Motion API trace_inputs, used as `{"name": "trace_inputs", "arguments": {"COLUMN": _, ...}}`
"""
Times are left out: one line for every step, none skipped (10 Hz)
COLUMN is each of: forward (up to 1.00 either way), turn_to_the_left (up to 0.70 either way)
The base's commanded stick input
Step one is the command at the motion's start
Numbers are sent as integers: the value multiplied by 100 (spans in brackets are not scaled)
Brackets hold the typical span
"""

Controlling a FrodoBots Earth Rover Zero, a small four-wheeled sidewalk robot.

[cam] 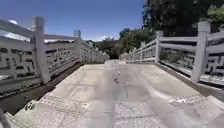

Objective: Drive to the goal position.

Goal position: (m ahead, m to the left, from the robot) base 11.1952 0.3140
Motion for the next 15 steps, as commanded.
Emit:
{"name": "trace_inputs", "arguments": {"forward": 45, "turn_to_the_left": -1}}
{"name": "trace_inputs", "arguments": {"forward": 45, "turn_to_the_left": 0}}
{"name": "trace_inputs", "arguments": {"forward": 45, "turn_to_the_left": 0}}
{"name": "trace_inputs", "arguments": {"forward": 45, "turn_to_the_left": 0}}
{"name": "trace_inputs", "arguments": {"forward": 45, "turn_to_the_left": 0}}
{"name": "trace_inputs", "arguments": {"forward": 45, "turn_to_the_left": 0}}
{"name": "trace_inputs", "arguments": {"forward": 45, "turn_to_the_left": 0}}
{"name": "trace_inputs", "arguments": {"forward": 45, "turn_to_the_left": 0}}
{"name": "trace_inputs", "arguments": {"forward": 45, "turn_to_the_left": 0}}
{"name": "trace_inputs", "arguments": {"forward": 45, "turn_to_the_left": 0}}
{"name": "trace_inputs", "arguments": {"forward": 45, "turn_to_the_left": 0}}
{"name": "trace_inputs", "arguments": {"forward": 45, "turn_to_the_left": 0}}
{"name": "trace_inputs", "arguments": {"forward": 45, "turn_to_the_left": 0}}
{"name": "trace_inputs", "arguments": {"forward": 45, "turn_to_the_left": 0}}
{"name": "trace_inputs", "arguments": {"forward": 45, "turn_to_the_left": -10}}
